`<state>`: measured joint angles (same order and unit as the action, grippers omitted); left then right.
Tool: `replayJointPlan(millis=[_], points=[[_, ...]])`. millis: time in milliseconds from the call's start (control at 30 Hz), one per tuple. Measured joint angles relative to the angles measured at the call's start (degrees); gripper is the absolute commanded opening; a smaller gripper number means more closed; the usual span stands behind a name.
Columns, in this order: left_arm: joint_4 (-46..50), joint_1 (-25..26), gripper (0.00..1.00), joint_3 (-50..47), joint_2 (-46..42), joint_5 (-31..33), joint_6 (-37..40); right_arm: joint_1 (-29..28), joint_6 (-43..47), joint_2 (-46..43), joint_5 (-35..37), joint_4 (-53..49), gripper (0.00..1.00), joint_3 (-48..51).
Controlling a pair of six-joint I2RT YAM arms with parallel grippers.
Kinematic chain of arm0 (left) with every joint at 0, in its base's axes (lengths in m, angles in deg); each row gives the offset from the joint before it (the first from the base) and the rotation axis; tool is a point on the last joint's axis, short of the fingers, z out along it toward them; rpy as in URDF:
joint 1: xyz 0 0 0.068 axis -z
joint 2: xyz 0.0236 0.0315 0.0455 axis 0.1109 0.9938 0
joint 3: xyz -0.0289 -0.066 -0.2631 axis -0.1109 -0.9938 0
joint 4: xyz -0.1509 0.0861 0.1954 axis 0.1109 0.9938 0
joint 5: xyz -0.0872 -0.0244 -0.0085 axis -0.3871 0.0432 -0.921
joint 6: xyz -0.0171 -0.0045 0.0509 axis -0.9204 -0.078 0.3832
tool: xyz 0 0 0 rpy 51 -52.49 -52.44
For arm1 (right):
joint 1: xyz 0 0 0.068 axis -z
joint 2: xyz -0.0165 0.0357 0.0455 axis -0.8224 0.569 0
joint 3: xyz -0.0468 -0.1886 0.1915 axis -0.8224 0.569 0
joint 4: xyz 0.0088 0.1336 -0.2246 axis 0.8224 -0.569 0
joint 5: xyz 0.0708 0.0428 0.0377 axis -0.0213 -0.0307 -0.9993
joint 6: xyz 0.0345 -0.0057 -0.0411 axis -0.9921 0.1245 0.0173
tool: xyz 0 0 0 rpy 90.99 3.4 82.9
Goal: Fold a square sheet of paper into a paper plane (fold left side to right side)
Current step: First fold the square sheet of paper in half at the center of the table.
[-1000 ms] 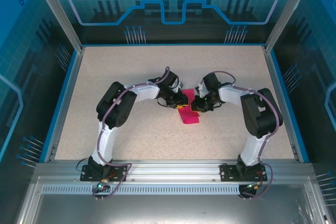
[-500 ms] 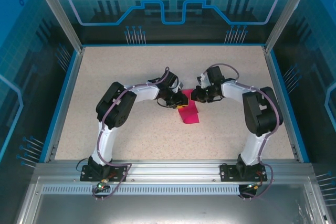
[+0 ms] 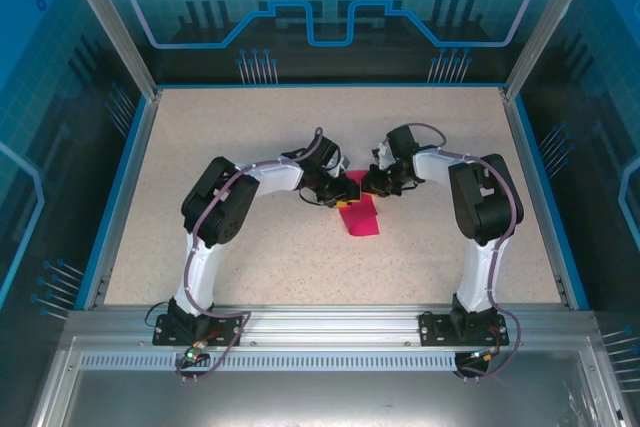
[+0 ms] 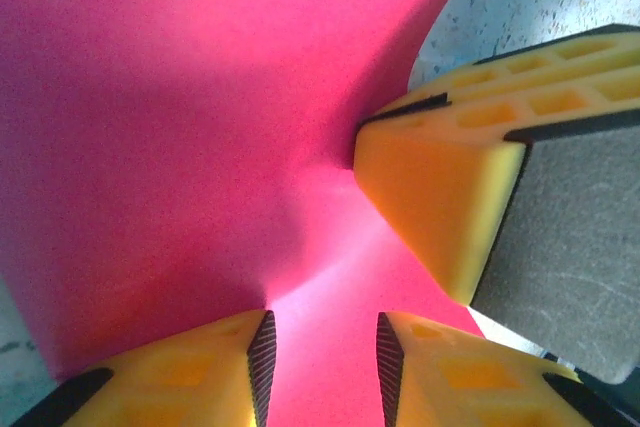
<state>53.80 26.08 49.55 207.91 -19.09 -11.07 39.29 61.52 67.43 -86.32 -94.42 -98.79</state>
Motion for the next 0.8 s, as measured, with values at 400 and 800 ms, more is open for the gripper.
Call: replayJointPlan(millis=[400,800], points=[[0.98,0.26,0.36,-0.9,-1.64,-1.05,0.39,-0.04,-0.04,0.0,0.5,-0.9,0.12,-0.35],[-2.21,1.99,0.32,-5.79,-3.04,-1.31,1.27,-0.09,-0.04,0.09,0.63,-1.68,0.12,-0.5]])
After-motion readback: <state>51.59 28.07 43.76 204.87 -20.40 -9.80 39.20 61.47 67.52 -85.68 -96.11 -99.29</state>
